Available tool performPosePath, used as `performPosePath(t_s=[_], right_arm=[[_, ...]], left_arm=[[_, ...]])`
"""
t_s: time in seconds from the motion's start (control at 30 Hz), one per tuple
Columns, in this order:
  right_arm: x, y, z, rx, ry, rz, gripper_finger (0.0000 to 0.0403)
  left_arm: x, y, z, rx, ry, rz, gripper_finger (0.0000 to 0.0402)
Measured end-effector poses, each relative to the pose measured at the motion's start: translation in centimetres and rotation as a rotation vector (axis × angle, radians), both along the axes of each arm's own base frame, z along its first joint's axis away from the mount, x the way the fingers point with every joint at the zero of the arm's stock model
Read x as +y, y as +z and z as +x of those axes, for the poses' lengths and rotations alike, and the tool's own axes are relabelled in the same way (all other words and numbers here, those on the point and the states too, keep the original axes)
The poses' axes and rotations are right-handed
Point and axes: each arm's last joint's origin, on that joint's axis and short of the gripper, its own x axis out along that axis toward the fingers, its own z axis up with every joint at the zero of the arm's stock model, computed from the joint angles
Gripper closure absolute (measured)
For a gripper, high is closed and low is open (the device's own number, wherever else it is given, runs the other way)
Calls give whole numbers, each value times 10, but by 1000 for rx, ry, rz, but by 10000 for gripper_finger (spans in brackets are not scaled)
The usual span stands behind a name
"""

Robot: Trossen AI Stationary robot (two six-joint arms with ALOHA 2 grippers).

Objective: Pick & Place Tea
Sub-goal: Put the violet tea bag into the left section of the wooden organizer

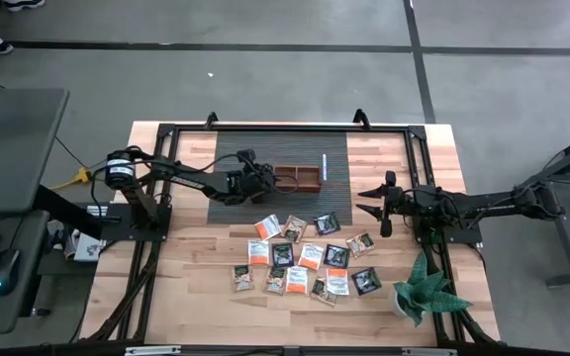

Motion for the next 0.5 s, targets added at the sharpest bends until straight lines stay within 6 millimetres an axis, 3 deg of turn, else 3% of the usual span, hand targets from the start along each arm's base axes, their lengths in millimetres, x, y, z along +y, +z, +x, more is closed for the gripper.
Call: performPosePath(t_s=[0.2,0.5], right_arm=[[0,0,0,-1,0,0,242],[0,0,0,-1,0,0,245]], left_arm=[[0,1,1,-18,1,0,368],[1,2,1,-13,28,36,288]])
